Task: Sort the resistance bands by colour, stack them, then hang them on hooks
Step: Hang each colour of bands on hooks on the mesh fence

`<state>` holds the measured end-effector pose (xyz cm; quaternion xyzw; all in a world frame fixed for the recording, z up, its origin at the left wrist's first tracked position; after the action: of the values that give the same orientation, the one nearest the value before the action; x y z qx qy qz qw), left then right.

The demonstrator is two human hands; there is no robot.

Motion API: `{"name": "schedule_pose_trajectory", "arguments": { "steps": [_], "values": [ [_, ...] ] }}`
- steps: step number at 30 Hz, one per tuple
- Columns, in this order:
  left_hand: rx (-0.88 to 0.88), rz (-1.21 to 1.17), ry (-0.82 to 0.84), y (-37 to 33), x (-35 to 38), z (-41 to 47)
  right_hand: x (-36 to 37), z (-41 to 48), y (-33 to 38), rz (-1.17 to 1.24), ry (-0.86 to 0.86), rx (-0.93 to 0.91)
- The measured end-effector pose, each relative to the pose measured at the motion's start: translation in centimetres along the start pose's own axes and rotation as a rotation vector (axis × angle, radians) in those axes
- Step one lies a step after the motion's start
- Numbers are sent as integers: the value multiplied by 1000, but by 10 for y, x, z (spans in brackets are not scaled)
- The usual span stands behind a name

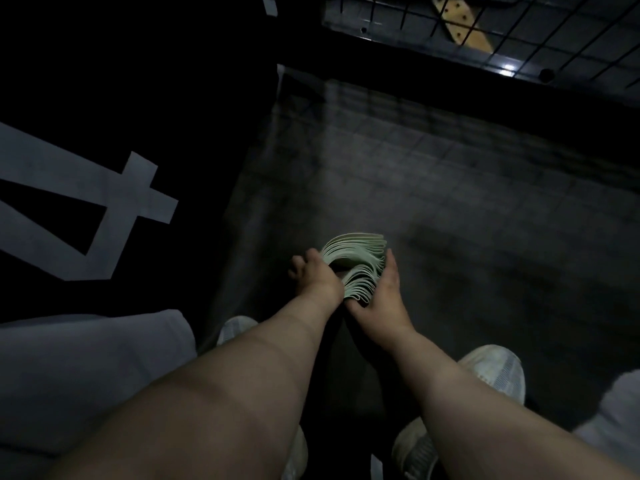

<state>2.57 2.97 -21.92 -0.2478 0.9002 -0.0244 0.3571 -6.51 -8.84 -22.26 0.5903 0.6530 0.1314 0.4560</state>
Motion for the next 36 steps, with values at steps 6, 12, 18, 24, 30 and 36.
{"name": "schedule_pose_trajectory", "arguments": {
  "steps": [6, 12, 18, 24, 30, 36],
  "values": [
    [-5, -45, -18, 1, -3, 9, -6, 1, -2, 58, 39, 27],
    [-61, -193, -57, 5, -12, 5, -10, 2, 1, -16, 28, -7],
    [-135, -275, -31, -1, -17, 5, -14, 4, 2, -62, -27, 23],
    [-140, -586, 2, -9, -10, -5, -19, 3, 0, -86, -47, 72],
    [-27, -523, 24, -23, -12, -16, -35, -8, 30, -247, -232, -109],
    [128, -381, -47, -41, -15, -33, -43, -1, 57, -124, -166, 11]
  ]
}}
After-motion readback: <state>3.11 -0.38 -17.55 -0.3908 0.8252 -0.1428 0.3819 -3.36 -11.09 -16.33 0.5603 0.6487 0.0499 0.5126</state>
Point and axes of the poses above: each hand's wrist, its own z-axis towards the middle knuckle, its own x-axis out of the palm, y = z × x, the point moved 7 cm from there along z, towards the middle knuckle, and after that the axes turned 2 degrees about -x, right-handed, at the moved point
